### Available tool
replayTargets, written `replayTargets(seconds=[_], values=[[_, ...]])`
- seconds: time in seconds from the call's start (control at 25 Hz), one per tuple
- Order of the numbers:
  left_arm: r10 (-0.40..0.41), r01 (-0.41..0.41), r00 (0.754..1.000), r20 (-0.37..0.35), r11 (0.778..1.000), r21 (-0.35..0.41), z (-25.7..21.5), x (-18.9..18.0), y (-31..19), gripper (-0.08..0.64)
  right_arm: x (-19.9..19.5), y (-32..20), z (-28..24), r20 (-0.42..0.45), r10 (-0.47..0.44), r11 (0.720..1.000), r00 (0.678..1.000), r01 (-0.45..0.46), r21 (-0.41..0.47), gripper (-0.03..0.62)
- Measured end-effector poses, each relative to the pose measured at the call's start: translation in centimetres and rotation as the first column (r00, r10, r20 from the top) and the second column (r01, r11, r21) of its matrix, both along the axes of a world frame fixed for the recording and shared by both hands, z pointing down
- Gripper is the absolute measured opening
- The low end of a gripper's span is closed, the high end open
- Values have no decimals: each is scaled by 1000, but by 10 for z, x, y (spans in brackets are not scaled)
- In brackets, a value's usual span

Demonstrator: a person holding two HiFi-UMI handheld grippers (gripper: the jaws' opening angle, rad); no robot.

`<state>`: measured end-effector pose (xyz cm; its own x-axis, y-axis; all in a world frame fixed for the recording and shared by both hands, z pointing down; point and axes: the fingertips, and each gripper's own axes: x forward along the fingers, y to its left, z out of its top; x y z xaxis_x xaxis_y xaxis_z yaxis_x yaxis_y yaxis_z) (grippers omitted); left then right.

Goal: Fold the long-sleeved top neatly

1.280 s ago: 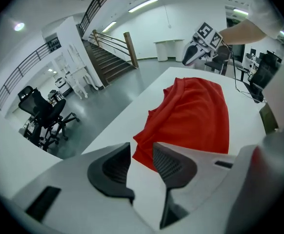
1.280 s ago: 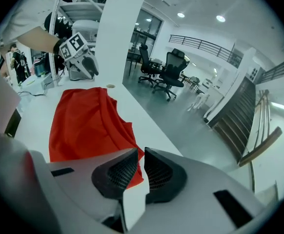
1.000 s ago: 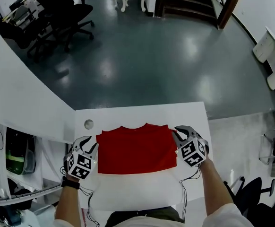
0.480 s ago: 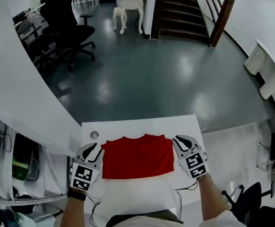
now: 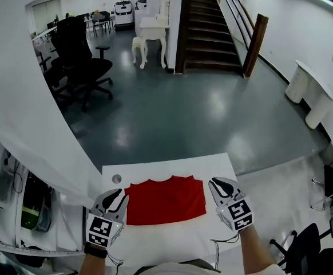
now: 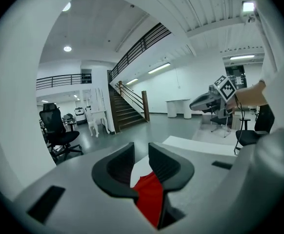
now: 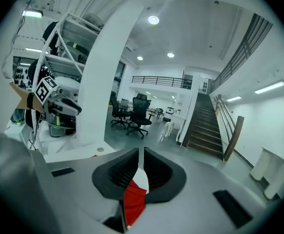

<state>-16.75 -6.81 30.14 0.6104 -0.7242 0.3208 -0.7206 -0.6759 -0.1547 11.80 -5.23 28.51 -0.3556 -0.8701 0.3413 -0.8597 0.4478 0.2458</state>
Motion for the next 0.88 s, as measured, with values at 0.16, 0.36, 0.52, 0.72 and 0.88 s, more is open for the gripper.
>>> replayTargets(seconds=[0.16,0.36,0.52,0.72,0.88], values=[[4,-4,1000,-20,1000,28,-17,-3,20,66,-8,23,-21,32,2,1000,999,-3,31,34],[10,-7,999,-45,998,60,-34,-5,41,39,-15,45,-34,65,-9,998,998,5,67,23],[11,-6,997,-70,997,73,-41,-6,53,12,-18,57,-41,83,-13,997,996,6,83,15],[38,-32,997,-66,996,89,-43,4,67,9,-21,69,-44,127,-24,995,992,11,97,12],[43,-38,997,-58,996,83,-42,8,73,9,-23,74,-50,145,-32,993,989,15,115,11]])
